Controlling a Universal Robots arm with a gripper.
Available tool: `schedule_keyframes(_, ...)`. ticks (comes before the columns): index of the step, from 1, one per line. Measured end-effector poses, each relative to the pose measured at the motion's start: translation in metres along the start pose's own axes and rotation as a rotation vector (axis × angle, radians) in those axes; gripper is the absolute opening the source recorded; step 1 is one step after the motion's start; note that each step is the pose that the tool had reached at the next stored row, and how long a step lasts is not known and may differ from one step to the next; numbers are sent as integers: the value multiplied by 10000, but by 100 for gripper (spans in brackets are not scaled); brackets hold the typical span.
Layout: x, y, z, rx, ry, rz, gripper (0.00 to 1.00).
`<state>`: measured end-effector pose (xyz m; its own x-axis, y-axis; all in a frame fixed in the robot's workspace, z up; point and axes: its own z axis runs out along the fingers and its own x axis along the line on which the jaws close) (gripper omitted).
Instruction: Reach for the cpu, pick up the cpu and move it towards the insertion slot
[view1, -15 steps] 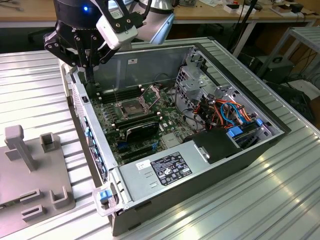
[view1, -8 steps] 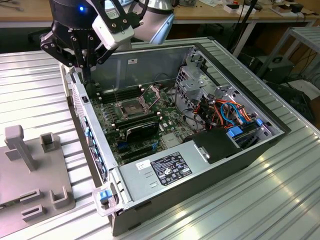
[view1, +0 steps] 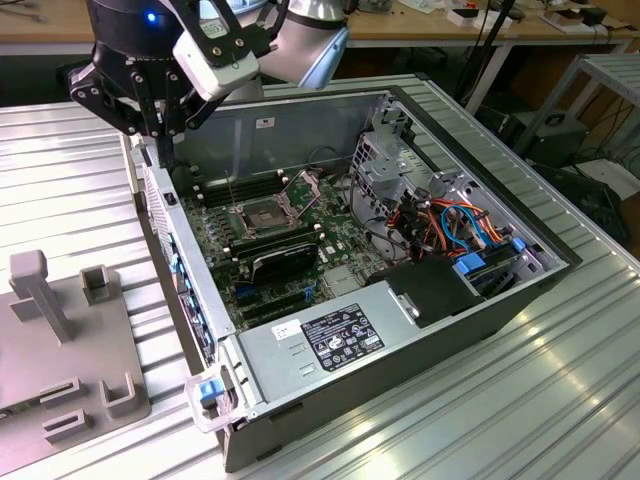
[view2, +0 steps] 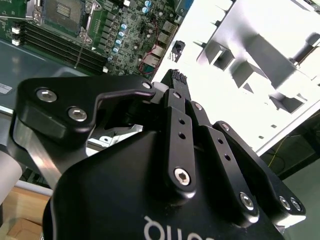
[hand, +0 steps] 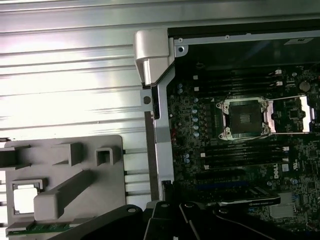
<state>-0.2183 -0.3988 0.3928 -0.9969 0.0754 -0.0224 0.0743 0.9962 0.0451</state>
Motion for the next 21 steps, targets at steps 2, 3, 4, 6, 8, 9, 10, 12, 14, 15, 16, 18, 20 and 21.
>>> schedule_keyframes(2, 13, -1, -1, 0, 1, -1, 11)
schedule_keyframes(3, 18, -2, -1, 0, 1, -2, 11)
schedule_keyframes(4, 26, -2, -1, 1, 1, -1, 11)
schedule_keyframes(6, 41, -3, -1, 1, 1, -1, 11)
schedule_keyframes(8, 52, -4, -2, 0, 1, -1, 11)
schedule_keyframes(9, 59, -4, -2, 1, 0, -1, 11)
schedule_keyframes(10, 68, -5, -2, 1, 0, -1, 11)
schedule_keyframes(12, 79, -6, -2, 1, 0, -1, 11)
schedule_keyframes(14, 89, -7, -3, 1, 0, -1, 11)
schedule_keyframes(15, 96, -7, -3, 0, 0, -1, 11)
schedule_keyframes(16, 100, -8, -3, 0, 0, -1, 11)
schedule_keyframes(18, 121, -9, -4, 1, 1, 0, 11)
schedule_keyframes(20, 131, -10, -3, 0, 0, -1, 11)
schedule_keyframes(21, 138, -10, -4, 1, 1, -1, 11)
